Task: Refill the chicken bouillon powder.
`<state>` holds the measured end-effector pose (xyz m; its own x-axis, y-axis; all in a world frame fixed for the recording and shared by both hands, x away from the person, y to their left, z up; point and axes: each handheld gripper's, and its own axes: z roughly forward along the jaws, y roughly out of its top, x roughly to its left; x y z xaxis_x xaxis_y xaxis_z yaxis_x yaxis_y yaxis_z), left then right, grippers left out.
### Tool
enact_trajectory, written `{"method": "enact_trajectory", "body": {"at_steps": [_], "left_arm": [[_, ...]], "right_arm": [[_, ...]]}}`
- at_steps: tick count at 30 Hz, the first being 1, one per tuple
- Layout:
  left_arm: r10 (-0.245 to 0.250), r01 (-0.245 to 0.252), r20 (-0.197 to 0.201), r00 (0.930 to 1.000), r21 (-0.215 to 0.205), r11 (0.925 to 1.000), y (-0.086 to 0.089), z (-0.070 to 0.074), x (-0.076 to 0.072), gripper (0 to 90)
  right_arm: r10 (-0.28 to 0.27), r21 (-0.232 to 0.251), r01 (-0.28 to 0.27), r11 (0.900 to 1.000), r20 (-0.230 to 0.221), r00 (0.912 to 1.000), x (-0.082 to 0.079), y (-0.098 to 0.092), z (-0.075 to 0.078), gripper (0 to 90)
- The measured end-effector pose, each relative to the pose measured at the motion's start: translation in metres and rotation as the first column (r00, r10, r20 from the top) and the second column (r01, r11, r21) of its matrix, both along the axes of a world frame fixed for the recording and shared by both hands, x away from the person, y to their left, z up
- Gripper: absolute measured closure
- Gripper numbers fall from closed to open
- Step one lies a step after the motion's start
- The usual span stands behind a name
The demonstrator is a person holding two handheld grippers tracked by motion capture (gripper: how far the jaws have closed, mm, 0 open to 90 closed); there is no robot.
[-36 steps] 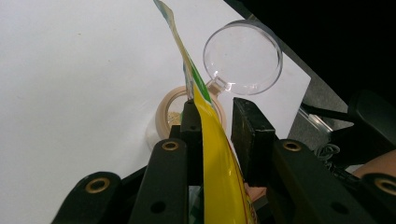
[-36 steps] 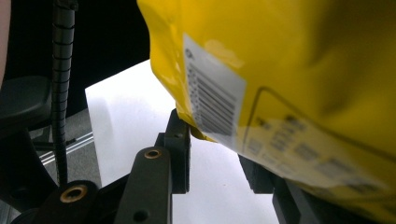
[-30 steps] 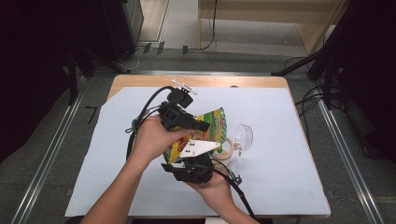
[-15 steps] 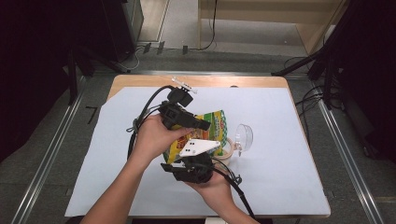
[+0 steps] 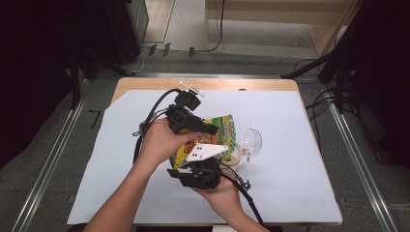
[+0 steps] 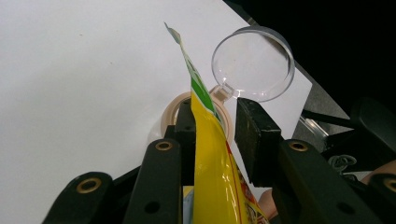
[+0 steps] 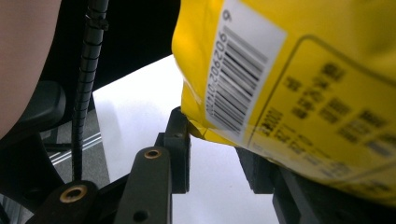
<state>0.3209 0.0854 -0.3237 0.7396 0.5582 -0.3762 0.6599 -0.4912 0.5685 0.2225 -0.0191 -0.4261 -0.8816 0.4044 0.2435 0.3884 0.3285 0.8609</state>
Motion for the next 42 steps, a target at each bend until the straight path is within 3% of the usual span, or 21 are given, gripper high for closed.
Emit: {"method": "enact_trajectory", "body": {"at_steps": [42], "left_arm": [[0.002,-0.002,-0.002,1.0000,-0.012,0.9999,0.0009,0.0016,-0.0010,71.6]], "right_arm": [[0.005,-0.022,-0.004,1.000,0.030,0.9995,-0.0021,0.0005,0.0021,67.7]]}}
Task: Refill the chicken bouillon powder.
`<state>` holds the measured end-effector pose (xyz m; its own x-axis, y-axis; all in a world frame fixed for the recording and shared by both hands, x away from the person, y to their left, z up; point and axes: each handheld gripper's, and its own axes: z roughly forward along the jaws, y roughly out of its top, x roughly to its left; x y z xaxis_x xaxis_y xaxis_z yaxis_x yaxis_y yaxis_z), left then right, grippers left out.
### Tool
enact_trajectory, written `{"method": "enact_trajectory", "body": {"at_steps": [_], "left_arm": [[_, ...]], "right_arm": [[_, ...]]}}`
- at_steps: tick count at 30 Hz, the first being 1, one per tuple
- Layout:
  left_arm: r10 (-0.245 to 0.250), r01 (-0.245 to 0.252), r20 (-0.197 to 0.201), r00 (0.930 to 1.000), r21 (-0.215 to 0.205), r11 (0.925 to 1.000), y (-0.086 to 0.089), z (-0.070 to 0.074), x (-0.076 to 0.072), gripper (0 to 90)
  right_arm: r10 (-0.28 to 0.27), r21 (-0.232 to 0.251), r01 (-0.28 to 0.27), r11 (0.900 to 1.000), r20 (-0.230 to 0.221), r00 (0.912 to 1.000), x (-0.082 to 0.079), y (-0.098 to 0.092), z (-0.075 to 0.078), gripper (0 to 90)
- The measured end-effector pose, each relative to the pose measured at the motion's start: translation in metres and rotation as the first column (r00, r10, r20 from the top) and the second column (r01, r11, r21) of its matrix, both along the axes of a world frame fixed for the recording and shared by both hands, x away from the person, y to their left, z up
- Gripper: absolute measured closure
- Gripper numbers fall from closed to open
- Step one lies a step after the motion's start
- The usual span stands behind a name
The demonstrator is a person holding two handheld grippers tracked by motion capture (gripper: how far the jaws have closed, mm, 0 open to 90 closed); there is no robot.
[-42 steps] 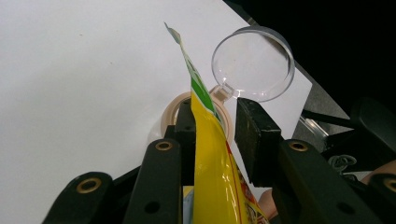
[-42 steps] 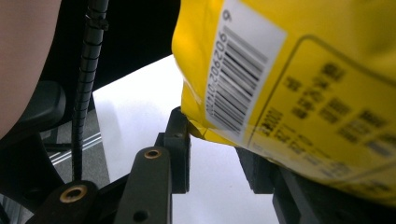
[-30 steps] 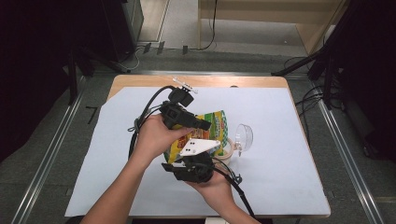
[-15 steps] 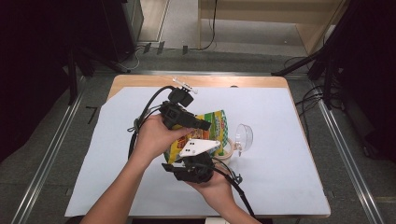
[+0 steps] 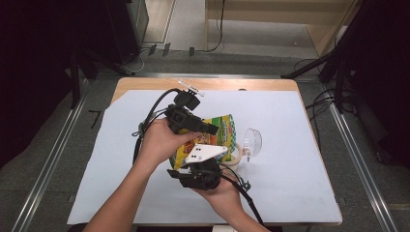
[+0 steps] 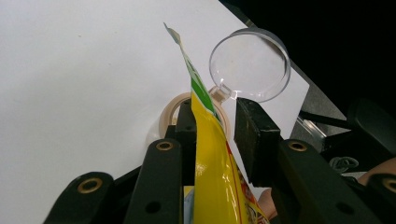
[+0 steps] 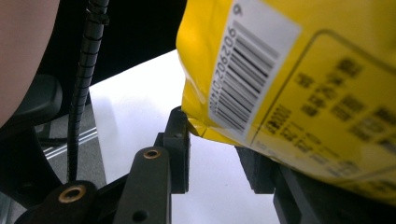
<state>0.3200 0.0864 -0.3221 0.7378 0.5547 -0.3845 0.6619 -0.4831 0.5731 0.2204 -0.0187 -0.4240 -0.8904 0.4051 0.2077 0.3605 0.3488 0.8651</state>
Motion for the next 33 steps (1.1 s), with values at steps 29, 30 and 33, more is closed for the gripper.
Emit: {"method": "enact_trajectory", "body": {"at_steps": [29,30,33], "left_arm": [[-0.009,0.009,-0.002,1.0000,0.024,0.9997,-0.0044,-0.0012,0.0020,72.2],[-0.010,0.011,-0.002,0.9999,0.022,0.9997,-0.0044,-0.0013,0.0021,72.2],[-0.011,0.011,-0.003,0.9999,0.021,0.9997,-0.0047,-0.0016,0.0021,72.3]], "right_arm": [[-0.005,0.005,0.005,1.000,-0.008,1.0000,0.0005,-0.0010,-0.0011,68.3],[-0.005,0.005,0.006,1.000,-0.009,0.9999,0.0005,-0.0010,-0.0011,68.3],[-0.006,0.004,0.006,1.000,-0.008,1.0000,0.0006,-0.0012,-0.0012,68.4]]}}
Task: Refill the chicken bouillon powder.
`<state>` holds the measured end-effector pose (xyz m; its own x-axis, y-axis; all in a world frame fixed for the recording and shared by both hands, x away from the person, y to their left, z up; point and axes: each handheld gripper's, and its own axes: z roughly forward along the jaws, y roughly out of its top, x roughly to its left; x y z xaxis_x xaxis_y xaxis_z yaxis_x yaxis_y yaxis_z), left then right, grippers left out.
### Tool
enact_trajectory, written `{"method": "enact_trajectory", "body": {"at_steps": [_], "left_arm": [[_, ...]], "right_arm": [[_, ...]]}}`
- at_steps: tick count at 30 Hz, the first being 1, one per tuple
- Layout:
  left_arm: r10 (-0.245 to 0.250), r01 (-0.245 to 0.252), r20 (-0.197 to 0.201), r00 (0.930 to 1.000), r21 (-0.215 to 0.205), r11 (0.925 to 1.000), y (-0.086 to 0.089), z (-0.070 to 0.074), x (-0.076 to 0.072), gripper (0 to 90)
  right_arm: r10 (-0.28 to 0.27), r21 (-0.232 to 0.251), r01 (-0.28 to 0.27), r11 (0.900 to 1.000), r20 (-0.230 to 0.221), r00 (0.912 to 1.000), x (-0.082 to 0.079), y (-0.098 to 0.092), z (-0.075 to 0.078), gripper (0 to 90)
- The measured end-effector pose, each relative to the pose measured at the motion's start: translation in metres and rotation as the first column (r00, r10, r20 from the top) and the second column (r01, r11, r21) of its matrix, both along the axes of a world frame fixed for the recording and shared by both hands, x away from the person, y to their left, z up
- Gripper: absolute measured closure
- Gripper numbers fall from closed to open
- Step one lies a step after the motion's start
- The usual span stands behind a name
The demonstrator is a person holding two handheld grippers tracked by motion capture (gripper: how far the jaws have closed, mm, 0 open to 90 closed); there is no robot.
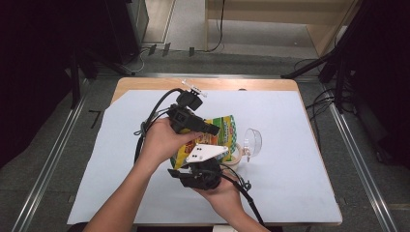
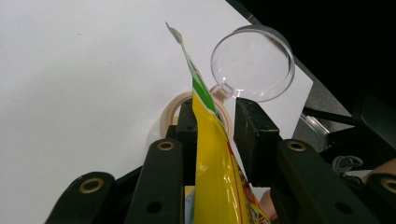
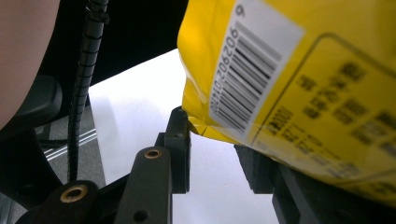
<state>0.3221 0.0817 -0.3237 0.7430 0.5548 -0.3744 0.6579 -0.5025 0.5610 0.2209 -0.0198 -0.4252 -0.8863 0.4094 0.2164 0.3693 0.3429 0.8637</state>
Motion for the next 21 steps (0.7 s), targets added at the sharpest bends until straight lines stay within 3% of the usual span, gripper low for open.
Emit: {"method": "enact_trajectory", "body": {"at_steps": [11,21], "left_arm": [[0.009,-0.009,-0.021,0.9997,-0.011,0.9999,0.0012,-0.0004,0.0026,72.0],[0.006,-0.006,-0.010,0.9999,0.001,1.0000,-0.0007,0.0005,0.0009,71.5]], "right_arm": [[0.005,-0.019,-0.005,1.000,0.008,1.0000,0.0007,-0.0008,0.0030,68.3],[0.001,-0.008,-0.001,1.000,-0.003,1.0000,0.0009,-0.0009,0.0024,68.5]]}}
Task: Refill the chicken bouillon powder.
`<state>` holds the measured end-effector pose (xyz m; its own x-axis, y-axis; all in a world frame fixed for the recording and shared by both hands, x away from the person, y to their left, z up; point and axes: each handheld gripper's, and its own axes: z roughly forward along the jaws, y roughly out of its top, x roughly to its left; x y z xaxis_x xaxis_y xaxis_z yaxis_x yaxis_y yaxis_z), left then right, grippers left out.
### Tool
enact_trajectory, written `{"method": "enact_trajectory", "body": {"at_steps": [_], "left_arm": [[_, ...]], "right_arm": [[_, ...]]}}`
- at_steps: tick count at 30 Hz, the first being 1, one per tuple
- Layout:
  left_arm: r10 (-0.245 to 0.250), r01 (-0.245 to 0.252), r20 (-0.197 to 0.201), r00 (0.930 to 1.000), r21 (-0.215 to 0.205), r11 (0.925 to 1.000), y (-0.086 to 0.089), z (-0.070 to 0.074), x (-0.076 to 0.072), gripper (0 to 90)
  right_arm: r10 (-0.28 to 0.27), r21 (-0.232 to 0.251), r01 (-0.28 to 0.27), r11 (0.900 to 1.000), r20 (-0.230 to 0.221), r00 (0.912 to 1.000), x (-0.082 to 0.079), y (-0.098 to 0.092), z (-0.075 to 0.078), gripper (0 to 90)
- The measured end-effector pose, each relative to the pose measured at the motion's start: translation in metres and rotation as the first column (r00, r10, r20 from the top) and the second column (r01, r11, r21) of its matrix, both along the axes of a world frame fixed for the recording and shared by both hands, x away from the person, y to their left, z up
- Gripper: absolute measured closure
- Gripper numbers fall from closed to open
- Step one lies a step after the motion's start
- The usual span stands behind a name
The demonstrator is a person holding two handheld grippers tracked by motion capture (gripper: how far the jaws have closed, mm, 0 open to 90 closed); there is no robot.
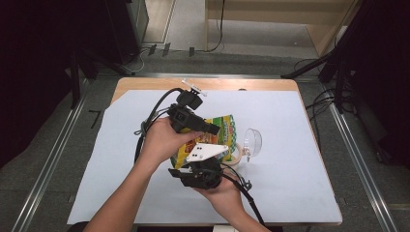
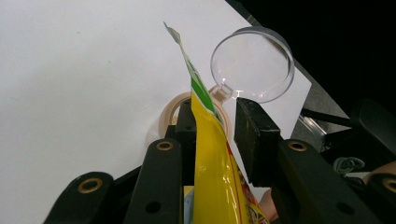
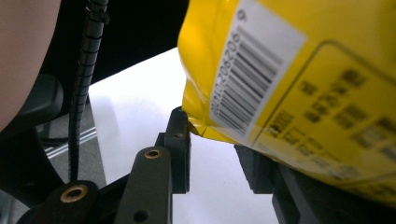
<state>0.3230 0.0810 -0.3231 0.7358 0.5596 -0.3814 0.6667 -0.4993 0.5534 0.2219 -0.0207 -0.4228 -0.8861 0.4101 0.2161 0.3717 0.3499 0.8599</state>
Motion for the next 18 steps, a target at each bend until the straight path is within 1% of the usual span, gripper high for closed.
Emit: {"method": "enact_trajectory", "body": {"at_steps": [1,4,11,14,18], "left_arm": [[0.000,0.000,0.003,1.0000,0.001,1.0000,-0.0005,0.0001,-0.0006,71.5],[-0.005,0.005,0.010,0.9999,0.000,1.0000,-0.0019,0.0003,-0.0016,71.4],[0.005,-0.005,-0.014,0.9999,-0.020,0.9998,0.0014,-0.0009,0.0032,71.7],[0.006,-0.006,-0.010,0.9999,-0.020,0.9998,0.0021,-0.0006,0.0032,71.7],[0.001,-0.002,-0.013,0.9999,-0.017,0.9999,0.0013,-0.0014,0.0037,71.7]], "right_arm": [[0.001,0.003,-0.001,1.000,-0.010,0.9999,0.0003,-0.0003,-0.0006,68.7],[-0.003,0.003,0.003,1.000,-0.007,1.0000,0.0012,-0.0011,-0.0025,68.9],[-0.002,0.001,0.002,1.000,-0.011,0.9999,0.0009,-0.0009,0.0010,68.8],[-0.002,-0.006,0.002,1.000,0.003,1.0000,0.0008,-0.0005,0.0018,68.6],[-0.002,-0.007,0.002,1.000,-0.002,1.0000,0.0009,-0.0003,0.0011,68.6]]}}
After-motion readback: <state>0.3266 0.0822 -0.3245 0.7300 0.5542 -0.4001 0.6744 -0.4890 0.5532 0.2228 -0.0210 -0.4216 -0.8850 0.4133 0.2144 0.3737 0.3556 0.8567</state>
